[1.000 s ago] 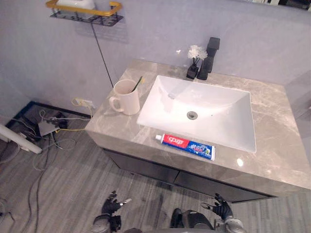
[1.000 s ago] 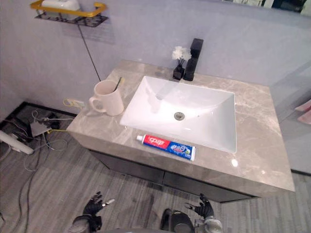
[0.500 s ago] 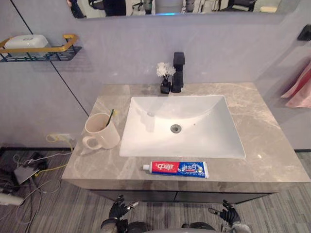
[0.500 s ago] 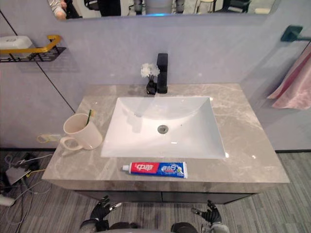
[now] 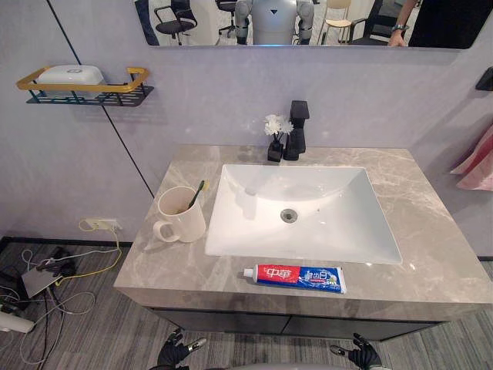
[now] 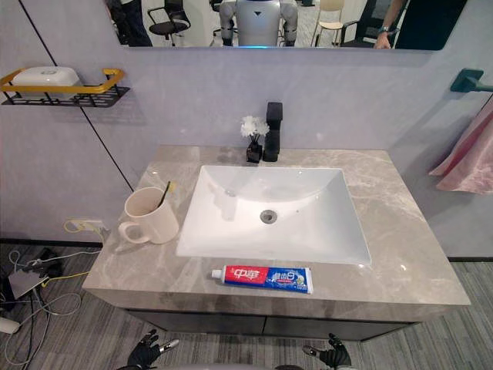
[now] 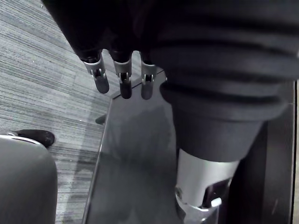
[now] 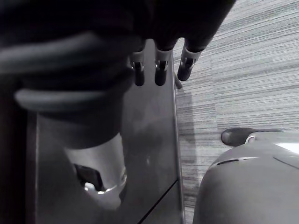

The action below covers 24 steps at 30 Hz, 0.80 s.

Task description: Organize washtable

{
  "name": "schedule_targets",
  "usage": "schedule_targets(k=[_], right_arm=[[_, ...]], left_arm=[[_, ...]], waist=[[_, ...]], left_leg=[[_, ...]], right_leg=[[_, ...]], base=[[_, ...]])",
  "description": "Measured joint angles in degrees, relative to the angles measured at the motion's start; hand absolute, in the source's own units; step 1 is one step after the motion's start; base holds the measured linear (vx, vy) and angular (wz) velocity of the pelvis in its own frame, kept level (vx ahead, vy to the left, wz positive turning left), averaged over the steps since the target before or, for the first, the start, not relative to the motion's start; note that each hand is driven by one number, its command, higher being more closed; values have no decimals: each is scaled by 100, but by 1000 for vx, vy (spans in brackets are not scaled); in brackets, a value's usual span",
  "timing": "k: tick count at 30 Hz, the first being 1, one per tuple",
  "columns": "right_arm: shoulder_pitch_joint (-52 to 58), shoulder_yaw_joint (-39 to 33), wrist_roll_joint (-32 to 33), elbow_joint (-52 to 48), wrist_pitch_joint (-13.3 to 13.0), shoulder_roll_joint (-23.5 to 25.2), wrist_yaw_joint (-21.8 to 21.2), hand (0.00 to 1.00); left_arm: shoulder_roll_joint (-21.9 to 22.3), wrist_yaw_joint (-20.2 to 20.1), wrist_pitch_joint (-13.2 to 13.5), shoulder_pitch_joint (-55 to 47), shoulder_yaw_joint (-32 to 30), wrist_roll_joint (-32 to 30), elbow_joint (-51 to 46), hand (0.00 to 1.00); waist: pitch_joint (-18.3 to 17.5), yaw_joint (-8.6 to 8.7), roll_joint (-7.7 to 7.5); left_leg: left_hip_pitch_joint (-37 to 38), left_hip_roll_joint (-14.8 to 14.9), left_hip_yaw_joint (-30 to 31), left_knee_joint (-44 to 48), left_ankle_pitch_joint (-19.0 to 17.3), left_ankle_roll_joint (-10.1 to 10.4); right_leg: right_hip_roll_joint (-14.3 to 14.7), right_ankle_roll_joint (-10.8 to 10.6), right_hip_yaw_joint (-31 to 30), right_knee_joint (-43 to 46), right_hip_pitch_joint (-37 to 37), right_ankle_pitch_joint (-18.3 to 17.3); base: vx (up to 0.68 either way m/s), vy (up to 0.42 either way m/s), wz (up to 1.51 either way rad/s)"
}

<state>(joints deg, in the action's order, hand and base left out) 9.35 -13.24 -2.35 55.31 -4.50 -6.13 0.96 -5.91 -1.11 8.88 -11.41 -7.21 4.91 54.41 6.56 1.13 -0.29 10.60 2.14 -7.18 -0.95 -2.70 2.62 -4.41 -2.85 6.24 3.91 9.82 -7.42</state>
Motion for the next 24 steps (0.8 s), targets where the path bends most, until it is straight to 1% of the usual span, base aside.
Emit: schedule_targets(k=[4, 6, 10, 13, 17, 22, 24], right_arm=[[10, -37, 42, 0, 0, -43, -1, 0], [15, -58, 171, 0, 0, -113, -2, 0], [1, -472, 472, 9, 0, -175, 0, 0], [-7, -529, 634, 11, 2, -256, 3, 0], [20, -660, 636, 22, 44, -284, 11, 0], [16, -667, 628, 82, 65, -355, -1, 0], [13, -670, 627, 83, 62, -401, -12, 0]], left_arm=[[0, 13, -32, 18, 8, -45, -6, 0], [1, 40, -80, 30, 37, -70, -37, 0], [5, 158, -122, 53, 91, -120, -113, 0], [2, 265, -123, 92, 88, -127, -217, 0], [-5, 268, -121, 130, 36, -114, -330, 0], [-87, 267, -118, 134, -379, -98, -419, 0], [-246, 273, -120, 142, -743, -95, -453, 0]], waist=[[1, 1, 7], [-14, 14, 20], [-42, -8, 40], [-44, -37, 23], [-42, -33, 21], [-34, -46, 8], [-33, -46, 15]], left_leg=[[-28, -7, 15, -18, 0, 0], [-114, -23, 68, -37, 0, -1], [-255, -57, 183, -115, 20, -29], [-308, -100, 273, -126, 21, -31], [-302, -111, 392, -111, 22, -31], [-299, -80, 412, -49, 22, -31], [-327, -94, 467, 6, 22, -31]], right_leg=[[-9, -4, 14, -26, -19, -2], [-28, -19, 74, -72, -72, -6], [-49, -55, 202, -216, -123, 24], [-68, -62, 325, -306, -69, 29], [-77, -65, 475, -340, 57, 31], [-131, -64, 498, -320, 103, 32], [-155, -64, 559, -291, 108, 31]], base=[[0, 0, 1], [3, -3, 11], [46, -7, 16], [102, 0, 17], [83, -18, 17], [-1, -9, 3], [-93, -14, 11]])
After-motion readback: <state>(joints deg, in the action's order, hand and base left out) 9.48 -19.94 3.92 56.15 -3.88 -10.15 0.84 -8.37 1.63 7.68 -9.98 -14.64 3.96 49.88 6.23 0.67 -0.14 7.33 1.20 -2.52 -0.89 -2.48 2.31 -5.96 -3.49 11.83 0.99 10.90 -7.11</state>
